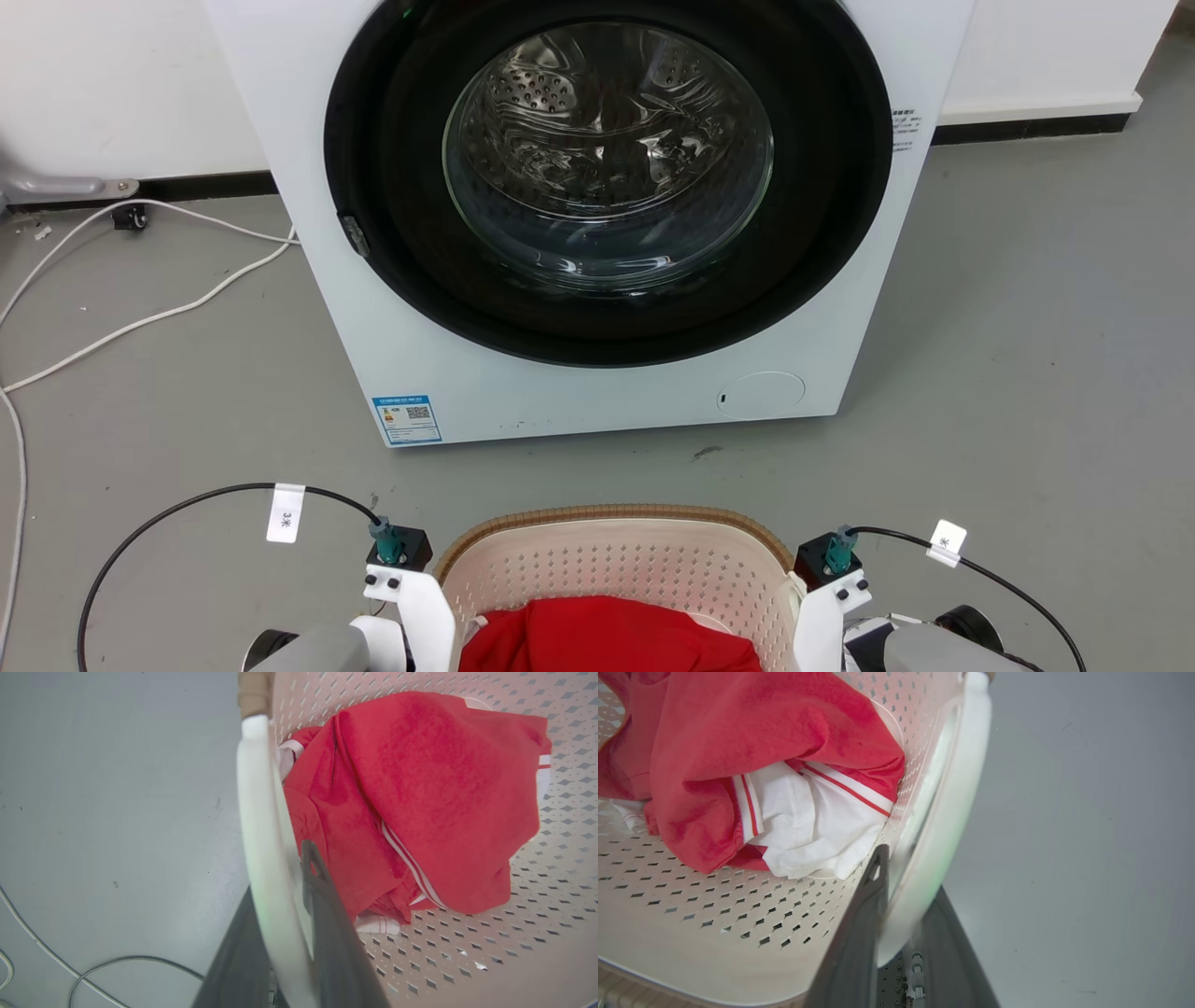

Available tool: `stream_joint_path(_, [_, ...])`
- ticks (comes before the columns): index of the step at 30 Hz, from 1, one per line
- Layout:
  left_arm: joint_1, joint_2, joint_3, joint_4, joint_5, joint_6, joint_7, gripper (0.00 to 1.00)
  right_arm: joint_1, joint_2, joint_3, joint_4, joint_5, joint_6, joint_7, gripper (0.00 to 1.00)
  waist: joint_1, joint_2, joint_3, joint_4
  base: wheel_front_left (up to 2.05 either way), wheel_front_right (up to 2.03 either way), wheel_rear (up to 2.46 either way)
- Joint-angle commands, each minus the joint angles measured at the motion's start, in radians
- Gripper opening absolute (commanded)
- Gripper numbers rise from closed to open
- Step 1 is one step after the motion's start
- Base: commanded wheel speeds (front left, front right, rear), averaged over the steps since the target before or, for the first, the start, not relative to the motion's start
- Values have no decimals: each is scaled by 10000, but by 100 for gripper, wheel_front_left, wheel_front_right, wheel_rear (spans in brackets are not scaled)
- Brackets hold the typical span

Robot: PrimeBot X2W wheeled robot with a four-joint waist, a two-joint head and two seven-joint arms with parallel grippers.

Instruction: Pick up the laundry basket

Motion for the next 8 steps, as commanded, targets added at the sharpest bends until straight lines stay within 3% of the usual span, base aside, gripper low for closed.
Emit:
stream_joint_path(1, [-102, -84, -21, -93, -23, -121, -33, 0, -22, -14, 50, -55, -78, 29, 4, 0, 1, 0, -2, 8, 0, 0, 0])
stream_joint_path(8, [-91, -84, -33, -87, -34, -122, -62, 0, 10, -26, 51, -79, -108, 29, 13, 0, 1, 0, -20, 22, 0, 0, 0])
